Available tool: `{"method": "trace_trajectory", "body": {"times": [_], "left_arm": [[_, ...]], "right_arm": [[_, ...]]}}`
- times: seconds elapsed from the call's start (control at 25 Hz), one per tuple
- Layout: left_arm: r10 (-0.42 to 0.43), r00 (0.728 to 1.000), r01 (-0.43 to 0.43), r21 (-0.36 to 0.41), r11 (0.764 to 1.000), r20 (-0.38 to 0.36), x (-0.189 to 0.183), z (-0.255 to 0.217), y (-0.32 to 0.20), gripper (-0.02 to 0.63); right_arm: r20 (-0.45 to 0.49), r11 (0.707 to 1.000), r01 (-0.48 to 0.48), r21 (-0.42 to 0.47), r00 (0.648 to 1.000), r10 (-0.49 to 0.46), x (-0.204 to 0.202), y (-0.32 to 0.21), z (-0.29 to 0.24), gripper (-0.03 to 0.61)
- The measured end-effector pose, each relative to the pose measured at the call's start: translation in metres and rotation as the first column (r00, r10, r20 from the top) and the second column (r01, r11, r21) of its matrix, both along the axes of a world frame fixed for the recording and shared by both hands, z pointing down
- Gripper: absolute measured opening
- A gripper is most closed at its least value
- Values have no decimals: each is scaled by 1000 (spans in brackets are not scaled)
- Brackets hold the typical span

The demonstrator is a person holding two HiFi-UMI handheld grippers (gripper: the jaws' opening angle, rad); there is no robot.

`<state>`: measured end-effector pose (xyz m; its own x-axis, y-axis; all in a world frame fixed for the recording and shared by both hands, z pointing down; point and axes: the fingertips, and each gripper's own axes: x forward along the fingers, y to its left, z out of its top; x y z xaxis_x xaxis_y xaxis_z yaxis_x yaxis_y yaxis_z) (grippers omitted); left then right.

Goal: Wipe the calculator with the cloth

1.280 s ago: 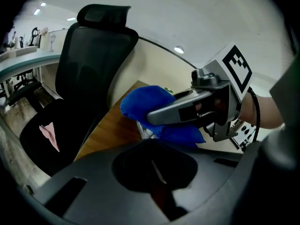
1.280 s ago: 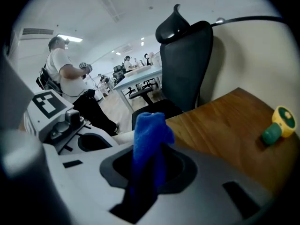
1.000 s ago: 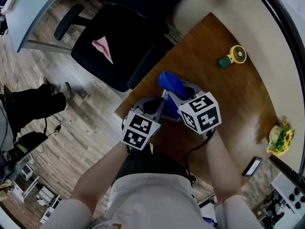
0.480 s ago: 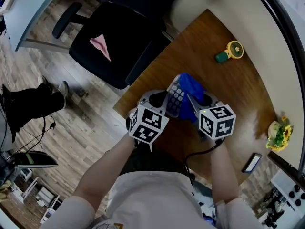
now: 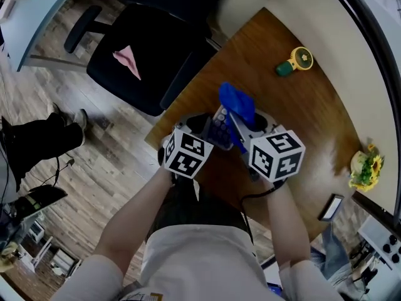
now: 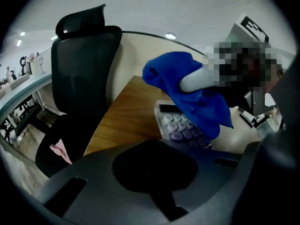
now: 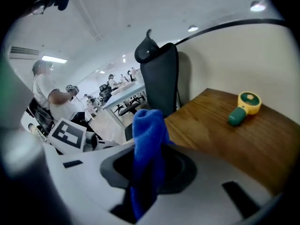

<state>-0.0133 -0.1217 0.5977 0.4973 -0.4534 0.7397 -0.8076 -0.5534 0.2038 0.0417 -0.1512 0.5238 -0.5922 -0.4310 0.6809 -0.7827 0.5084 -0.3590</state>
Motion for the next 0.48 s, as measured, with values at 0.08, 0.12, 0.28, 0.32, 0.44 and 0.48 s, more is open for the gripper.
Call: {"method": "trace_trajectory", "body": {"times": [0.08, 0.12, 0.28, 0.32, 0.44, 0.48], "left_arm": [[-6, 999, 6, 6, 1000, -37, -1, -2, 1, 2], [-25, 997, 25, 0, 1000, -78, -1, -6, 1, 2], [-52, 963, 40, -54, 998, -265, 8, -30, 11, 2], [-30, 959, 16, -52, 999, -281, 12, -33, 16, 2], [33, 960, -44, -34, 998, -279, 24, -31, 30, 2], [41, 964, -49, -26, 998, -263, 26, -30, 32, 2]], "right_arm": [[-7, 999, 42, -27, 999, -42, -18, 0, 10, 89], [-11, 997, 55, -45, 998, -55, -24, 1, 15, 89], [1, 994, 53, -95, 999, -54, -23, 3, 22, 89], [-2, 993, 56, -99, 998, -57, -21, 4, 22, 89], [-10, 989, 78, -127, 997, -80, -17, 10, 29, 89], [-7, 986, 89, -141, 996, -90, -18, 13, 33, 89]]}}
